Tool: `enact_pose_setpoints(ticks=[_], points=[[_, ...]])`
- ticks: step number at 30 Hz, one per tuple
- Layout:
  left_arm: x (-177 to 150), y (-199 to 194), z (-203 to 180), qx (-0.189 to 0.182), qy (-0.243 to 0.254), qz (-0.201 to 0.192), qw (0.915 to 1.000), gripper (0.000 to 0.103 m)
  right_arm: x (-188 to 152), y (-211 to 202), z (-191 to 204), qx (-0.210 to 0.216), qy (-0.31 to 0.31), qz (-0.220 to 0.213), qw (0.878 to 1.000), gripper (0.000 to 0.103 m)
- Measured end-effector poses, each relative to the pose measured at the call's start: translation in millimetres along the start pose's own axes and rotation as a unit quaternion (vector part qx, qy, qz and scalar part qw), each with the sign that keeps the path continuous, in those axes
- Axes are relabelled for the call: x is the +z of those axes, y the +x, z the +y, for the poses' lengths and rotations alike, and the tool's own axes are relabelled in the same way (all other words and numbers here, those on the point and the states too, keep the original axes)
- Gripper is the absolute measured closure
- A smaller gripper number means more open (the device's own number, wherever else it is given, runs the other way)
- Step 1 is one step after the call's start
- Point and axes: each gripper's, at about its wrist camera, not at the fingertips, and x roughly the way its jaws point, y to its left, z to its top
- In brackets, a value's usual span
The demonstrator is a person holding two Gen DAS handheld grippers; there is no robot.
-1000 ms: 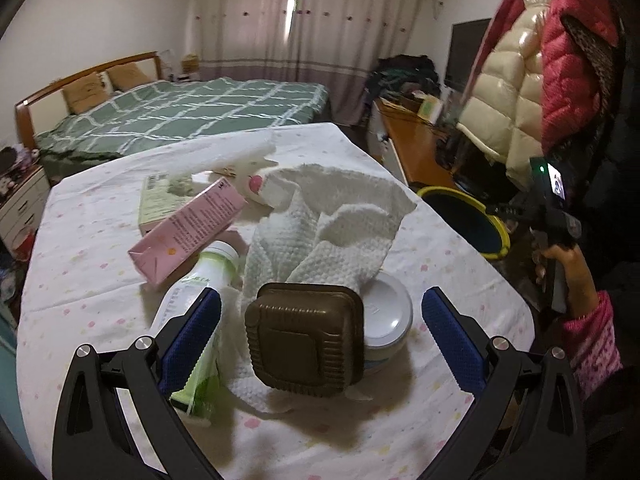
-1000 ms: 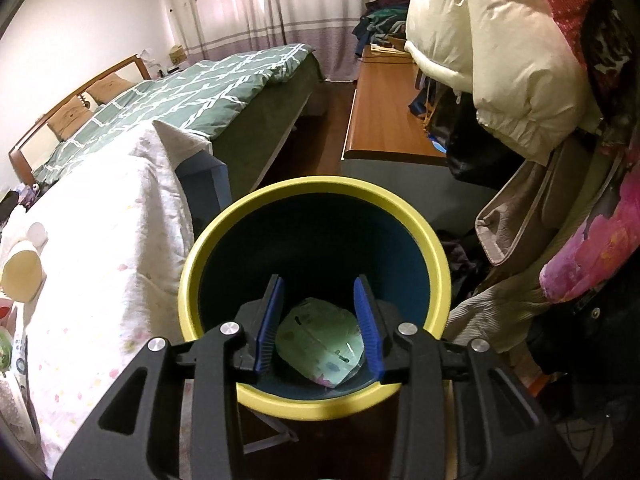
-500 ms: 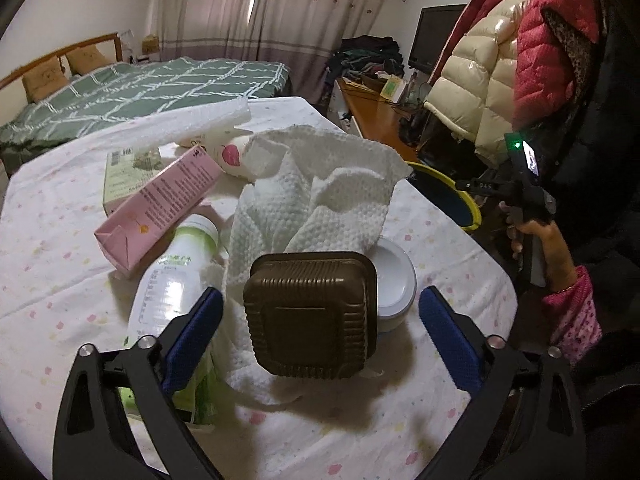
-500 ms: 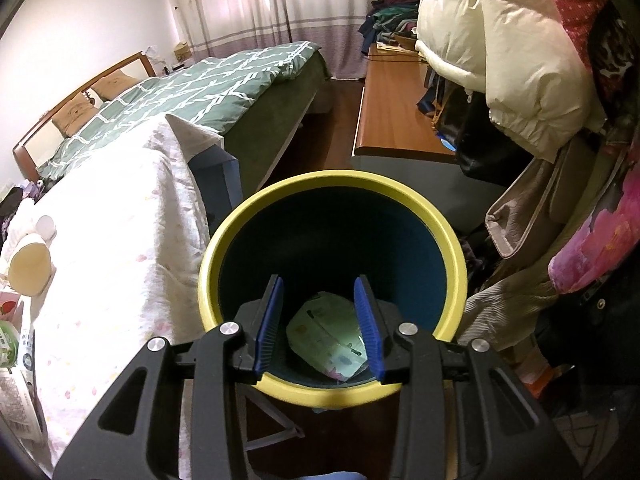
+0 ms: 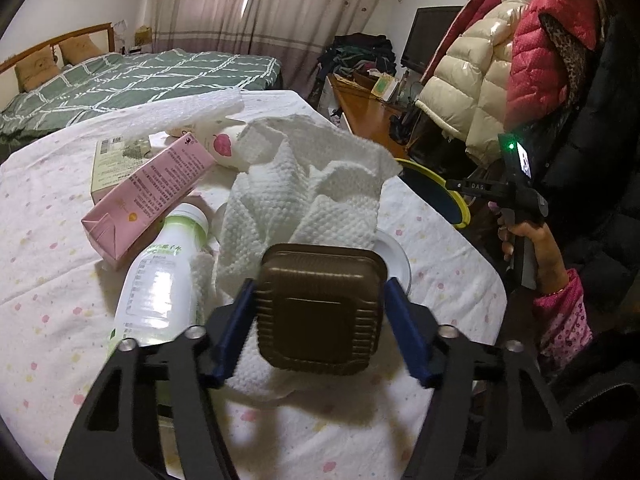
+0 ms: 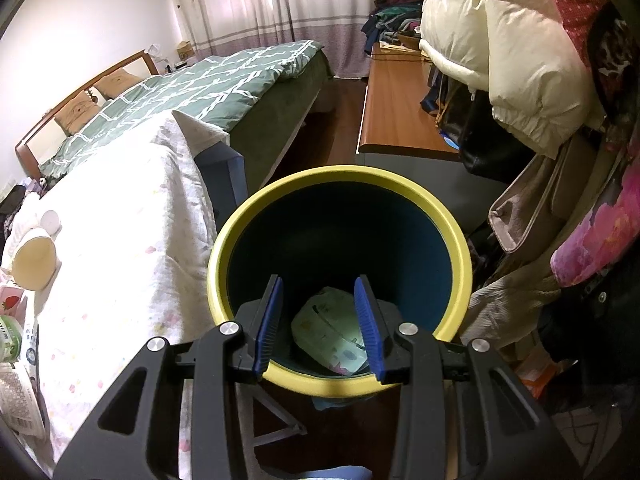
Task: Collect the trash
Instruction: 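Grasp the brown square lid with the left gripper and lift it, then carry the brown lid into the bin and open the left gripper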
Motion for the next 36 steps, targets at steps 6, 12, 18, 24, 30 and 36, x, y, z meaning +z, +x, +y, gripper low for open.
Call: enact_pose_setpoints(ticks=[6, 12, 18, 24, 30, 36], points=[[0.7, -11.8, -12.4, 0.011, 0.02, -0.007, 0.9997, 0.043, -1.2, -0.3, -2.6, 0.007, 0.003, -0.001, 1.0, 0.067], [4.4, -32.7, -35.3, 0.038, 0.05, -0.013, 0.9979, 0.043, -1.8, -6.0, -4.4, 0.015, 0.006, -0.008, 1.0, 0.067], [20.0, -36.8, -54.9, 0.045, 0.06, -0.021, 0.997, 0.043, -3.3, -17.1, -9.5, 0.022, 0.009, -0.021, 0.999, 0.067], [52.5, -12.4, -85.9, 0.017, 0.081, -0.029, 0.9961, 0.043, -7.6, -34.2, -27.5, 0.013, 0.015, -0.041, 0.999, 0.067], [94.2, 42.9, -130.4, -0.034, 0.101, -0.031, 0.9938, 0.043, -15.4, -55.9, -59.0, -0.015, 0.023, -0.063, 0.998, 0.067], [131.9, 116.8, -175.8, -0.049, 0.107, 0.001, 0.993, 0.043, -27.4, -68.2, -81.9, -0.027, 0.025, -0.066, 0.997, 0.067]])
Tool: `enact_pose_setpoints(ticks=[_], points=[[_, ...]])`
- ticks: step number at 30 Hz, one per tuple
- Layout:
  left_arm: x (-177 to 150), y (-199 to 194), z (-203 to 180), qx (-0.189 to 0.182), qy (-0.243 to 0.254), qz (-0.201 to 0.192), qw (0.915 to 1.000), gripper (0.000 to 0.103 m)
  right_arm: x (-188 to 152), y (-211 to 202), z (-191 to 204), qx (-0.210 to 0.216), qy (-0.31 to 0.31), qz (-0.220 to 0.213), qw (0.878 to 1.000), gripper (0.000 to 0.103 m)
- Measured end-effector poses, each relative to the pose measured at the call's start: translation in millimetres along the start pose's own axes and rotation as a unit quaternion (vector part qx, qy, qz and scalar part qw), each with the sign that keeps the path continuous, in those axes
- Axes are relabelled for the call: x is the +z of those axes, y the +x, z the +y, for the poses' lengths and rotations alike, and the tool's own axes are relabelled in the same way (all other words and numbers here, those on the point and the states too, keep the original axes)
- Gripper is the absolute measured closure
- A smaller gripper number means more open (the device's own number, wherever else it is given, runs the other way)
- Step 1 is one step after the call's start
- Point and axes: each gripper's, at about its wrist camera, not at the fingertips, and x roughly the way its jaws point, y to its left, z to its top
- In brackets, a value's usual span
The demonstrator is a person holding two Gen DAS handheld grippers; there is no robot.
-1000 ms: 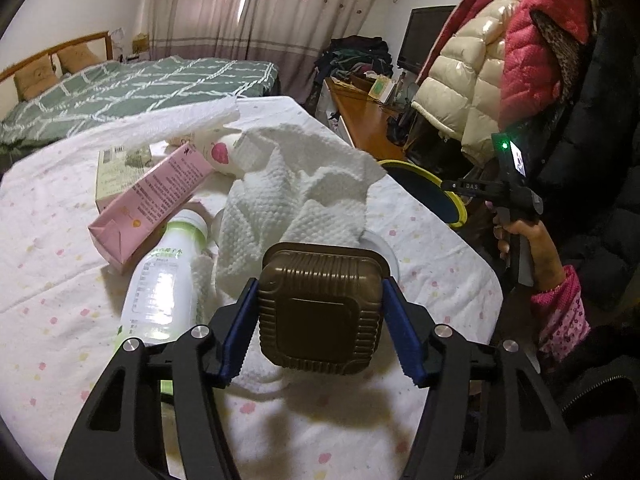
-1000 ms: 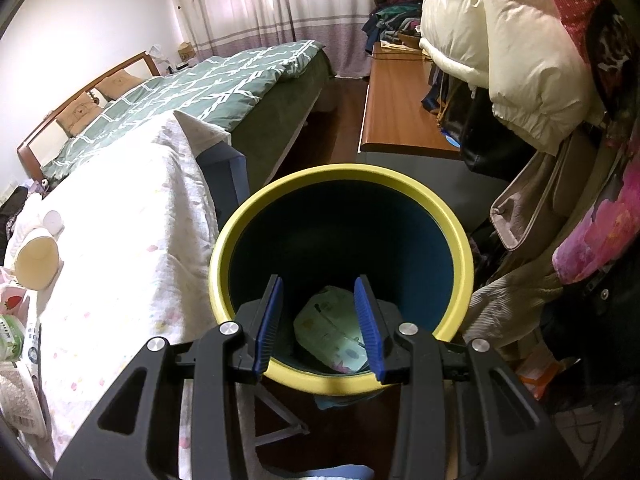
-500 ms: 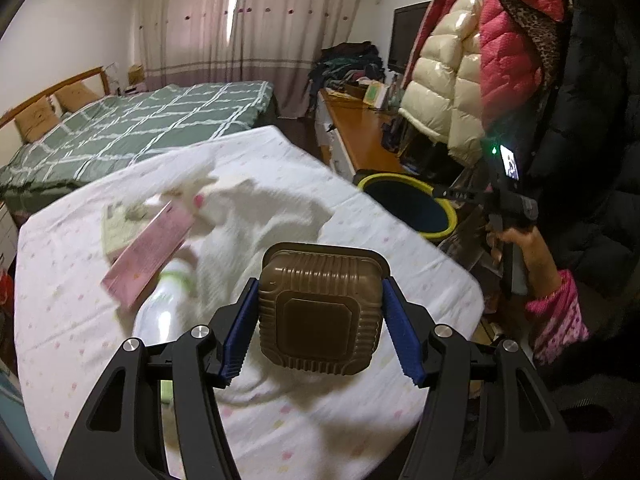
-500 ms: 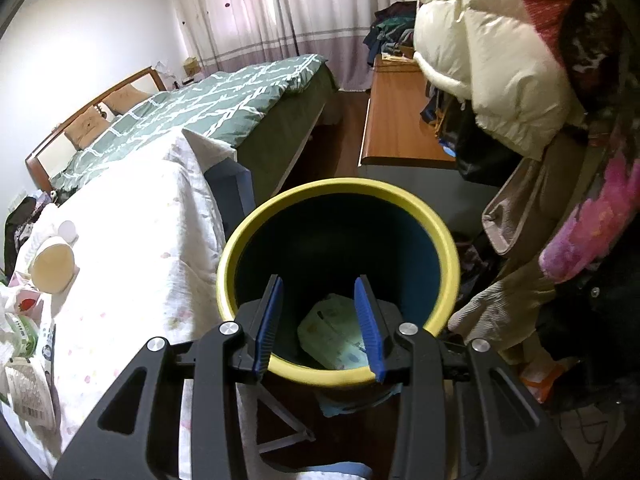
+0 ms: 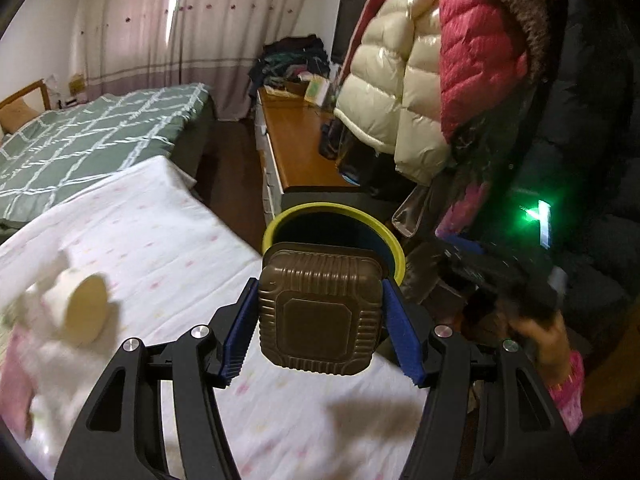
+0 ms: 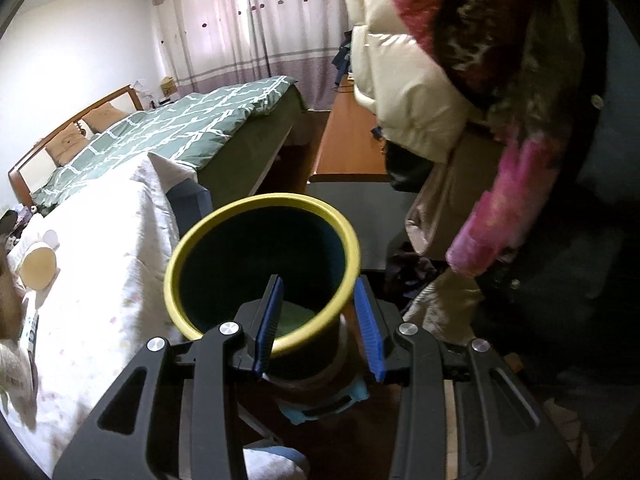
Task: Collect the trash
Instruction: 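Carry the brown lid into the bin and open the left gripper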
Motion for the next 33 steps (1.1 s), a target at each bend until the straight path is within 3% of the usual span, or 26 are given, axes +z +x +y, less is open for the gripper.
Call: enact_pose_setpoints(ticks=[9, 16, 19, 24, 33], points=[[47.8, 102.8, -24.8, -0.004, -0.005, 0.032, 0.9995, 0.043, -9.9, 7.8, -22.7, 0.003, 0.013, 0.014, 1.0, 0.067], [52.9, 163.2, -29.3, 0.013, -0.001, 0.062, 0.998, 0.042, -10.9, 12.7, -34.2, -0.008, 0.021, 0.02, 1.0, 0.066], [52.7, 178.8, -31.3, 0.027, 0.003, 0.064, 0.9976, 0.016, -10.9, 14.2, -35.3, -0.01, 0.022, 0.021, 0.999, 0.063], [55.4, 164.2, -33.5, 0.031, 0.002, 0.05, 0.9983, 0.016, -10.6, 14.3, -33.9, -0.012, 0.02, 0.024, 0.999, 0.063], [38.1, 34.9, -20.7, 0.084, -0.01, -0.028, 0.996, 0.012, -14.7, 13.5, -13.0, 0.004, 0.004, 0.028, 1.0, 0.063]])
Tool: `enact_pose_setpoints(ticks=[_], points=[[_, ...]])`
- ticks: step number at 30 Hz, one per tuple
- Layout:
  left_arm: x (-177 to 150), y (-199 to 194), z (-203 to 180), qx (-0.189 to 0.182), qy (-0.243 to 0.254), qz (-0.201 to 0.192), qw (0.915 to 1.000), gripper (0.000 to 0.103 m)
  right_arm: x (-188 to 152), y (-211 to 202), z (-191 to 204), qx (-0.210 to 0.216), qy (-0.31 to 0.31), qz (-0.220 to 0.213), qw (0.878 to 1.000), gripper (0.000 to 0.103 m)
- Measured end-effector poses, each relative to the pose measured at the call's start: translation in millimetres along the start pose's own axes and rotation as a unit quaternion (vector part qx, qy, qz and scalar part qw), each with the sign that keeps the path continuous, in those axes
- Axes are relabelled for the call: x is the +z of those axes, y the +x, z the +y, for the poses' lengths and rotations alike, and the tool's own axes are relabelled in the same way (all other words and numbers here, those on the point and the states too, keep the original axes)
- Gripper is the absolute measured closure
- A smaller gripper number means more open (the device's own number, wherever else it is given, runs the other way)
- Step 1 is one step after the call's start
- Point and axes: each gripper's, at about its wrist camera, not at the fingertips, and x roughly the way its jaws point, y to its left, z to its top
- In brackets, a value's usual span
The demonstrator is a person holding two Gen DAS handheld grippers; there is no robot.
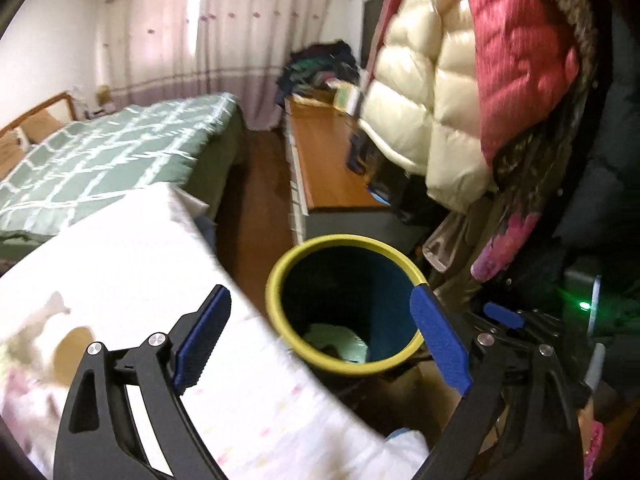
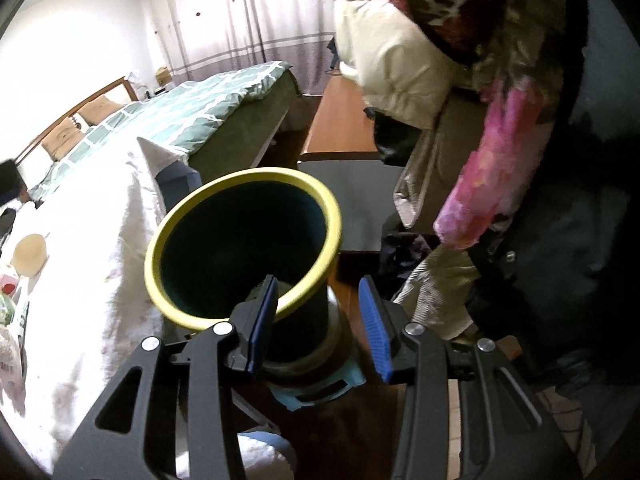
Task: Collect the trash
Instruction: 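Carry the brown lid into the bin and open the left gripper, then grasp the white tissue with the right gripper and lift it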
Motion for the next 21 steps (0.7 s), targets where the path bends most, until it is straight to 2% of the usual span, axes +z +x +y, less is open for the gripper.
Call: enact_pose_setpoints(ticks=[5, 11, 15, 21], points=[[-25.4, -64.3, 36.8, 0.034, -0.036, -0.024, 0.9985, 0.01, -0.8, -3.2, 25.9, 0.016, -0.022, 0.001, 1.0, 0.062], [-76.5, -142.8, 90.1, 0.119, -0.083, -0.049, 0.9882, 0.009, -0.8, -12.9, 81.5, 0.066, -0.067, 0.001, 0.996, 0.062], [-114.4, -197.1, 127.4, 0.184, -0.129, -0.065, 0.9722, 0.008, 0.5, -23.8, 133.2, 0.107, -0.112, -0.003, 0.988, 0.062], [-155.9, -255.0, 169.6, 0.244, -0.179, -0.085, 0.9492, 0.007, -2.7, -48.9, 224.1, 0.214, -0.182, 0.002, 0.96, 0.062]])
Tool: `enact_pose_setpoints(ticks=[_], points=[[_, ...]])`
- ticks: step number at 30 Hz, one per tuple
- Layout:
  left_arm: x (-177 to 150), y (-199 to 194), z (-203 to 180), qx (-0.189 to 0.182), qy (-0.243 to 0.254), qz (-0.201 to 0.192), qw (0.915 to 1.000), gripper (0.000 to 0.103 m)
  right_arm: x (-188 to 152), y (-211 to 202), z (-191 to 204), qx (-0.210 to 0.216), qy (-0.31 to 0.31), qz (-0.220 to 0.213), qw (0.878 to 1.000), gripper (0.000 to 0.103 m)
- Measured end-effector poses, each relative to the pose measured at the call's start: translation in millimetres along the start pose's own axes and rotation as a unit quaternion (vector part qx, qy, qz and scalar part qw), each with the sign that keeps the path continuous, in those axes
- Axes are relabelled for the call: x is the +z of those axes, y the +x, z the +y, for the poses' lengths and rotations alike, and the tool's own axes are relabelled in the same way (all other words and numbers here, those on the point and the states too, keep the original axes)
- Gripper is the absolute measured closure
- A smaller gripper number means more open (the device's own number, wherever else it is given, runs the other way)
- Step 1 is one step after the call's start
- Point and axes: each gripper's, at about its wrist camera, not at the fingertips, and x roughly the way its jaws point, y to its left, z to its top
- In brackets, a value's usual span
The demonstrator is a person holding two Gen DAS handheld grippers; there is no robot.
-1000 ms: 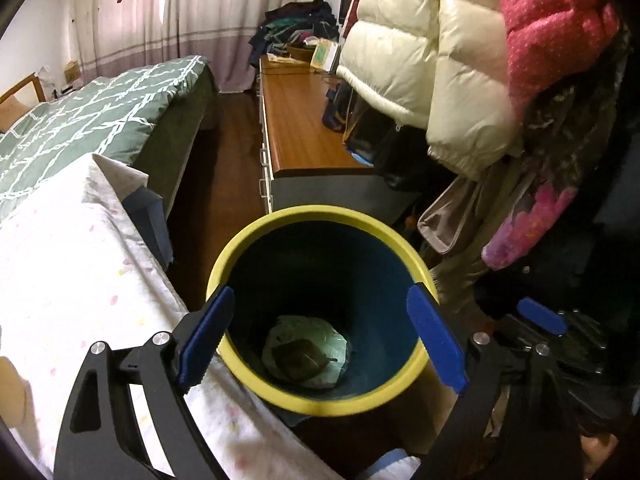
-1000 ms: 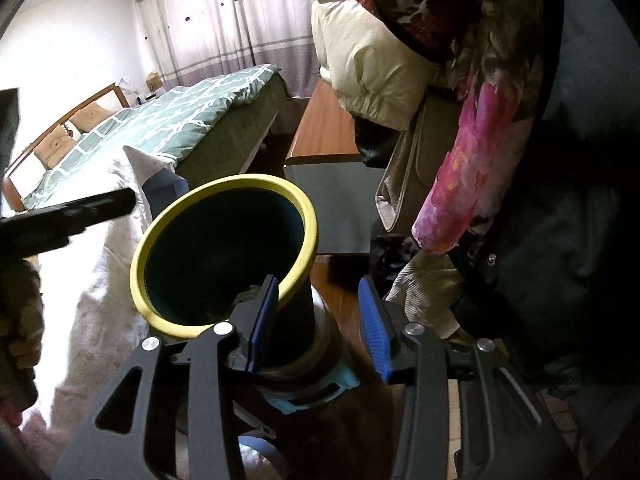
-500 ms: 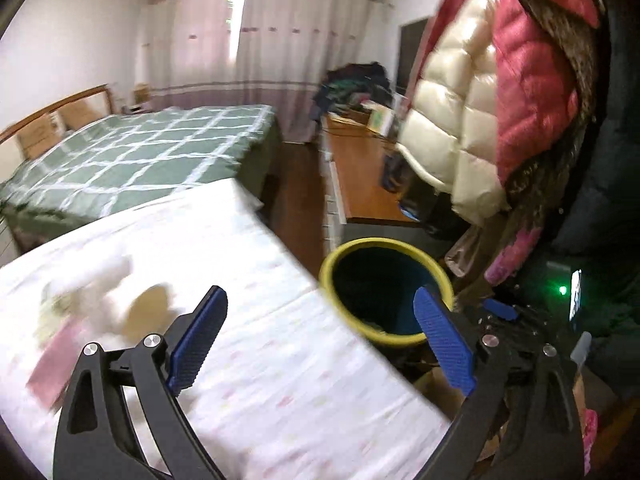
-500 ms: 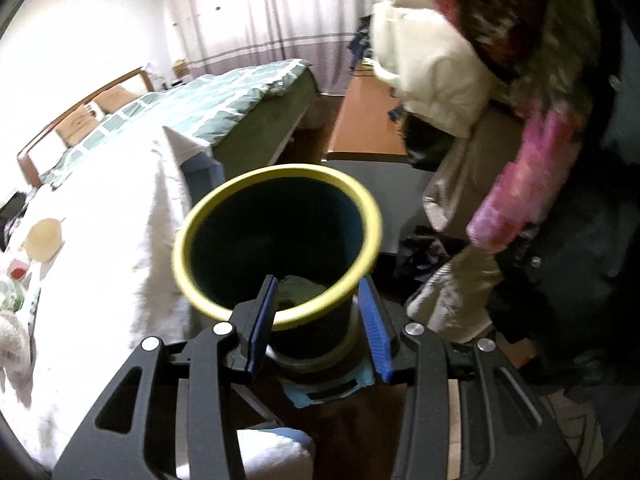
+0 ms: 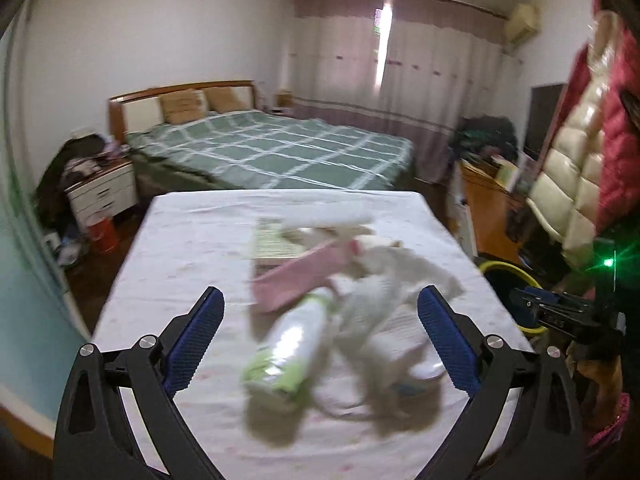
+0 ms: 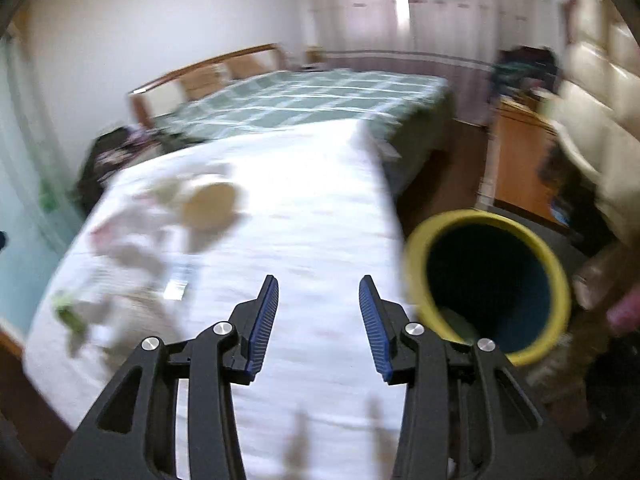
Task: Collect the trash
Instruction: 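Grasp the white tissue with the right gripper and lift it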
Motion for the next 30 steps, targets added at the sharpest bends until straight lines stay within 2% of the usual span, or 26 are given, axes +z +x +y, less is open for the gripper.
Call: enact_pose_setpoints(ticks=[5, 7, 8, 9, 15, 21, 23, 25, 26, 28, 30], points=[[-6.0, -12.1, 30.2, 0.011, -0.018, -0.01, 0.9997, 0.007, 21.8, 7.9, 58.6, 0.086, -0.032, 0.001, 0.996, 0.062], [-8.4, -12.9, 31.0, 0.007, -0.018, -0.012, 0.9997, 0.007, 28.0, 11.4, 77.5, 0.102, -0.041, 0.0, 0.994, 0.047], [-9.4, -13.2, 32.6, 0.005, -0.018, -0.012, 0.9998, 0.007, 29.7, 13.4, 86.7, 0.107, -0.045, 0.0, 0.993, 0.043], [-9.2, -12.2, 29.7, 0.004, -0.017, -0.012, 0.9998, 0.007, 32.7, 16.7, 93.3, 0.111, -0.049, 0.001, 0.993, 0.04], [-14.0, -9.5, 25.8, -0.002, -0.025, -0.007, 0.9997, 0.007, 34.4, 46.0, 131.2, 0.107, -0.084, 0.033, 0.99, 0.04], [-15.8, -6.8, 25.9, -0.003, -0.028, -0.004, 0.9996, 0.007, 22.1, 52.1, 138.2, 0.094, -0.103, 0.054, 0.989, 0.041], [-16.0, -6.8, 25.7, -0.004, -0.028, -0.004, 0.9996, 0.007, 20.7, 53.1, 138.5, 0.091, -0.107, 0.059, 0.988, 0.049], [-17.3, -5.1, 25.7, -0.004, -0.028, -0.002, 0.9996, 0.007, 18.4, 54.4, 138.7, 0.095, -0.106, 0.066, 0.988, 0.066], [-17.8, -4.3, 25.4, -0.005, -0.028, -0.002, 0.9996, 0.007, 17.8, 53.4, 139.2, 0.097, -0.107, 0.066, 0.987, 0.069], [-19.0, -2.8, 24.2, -0.007, -0.028, -0.001, 0.9996, 0.007, 17.5, 51.9, 142.0, 0.099, -0.109, 0.063, 0.987, 0.091], [-20.0, -2.2, 22.5, -0.008, -0.027, -0.001, 0.9996, 0.007, 18.8, 47.0, 144.3, 0.105, -0.111, 0.054, 0.987, 0.096]])
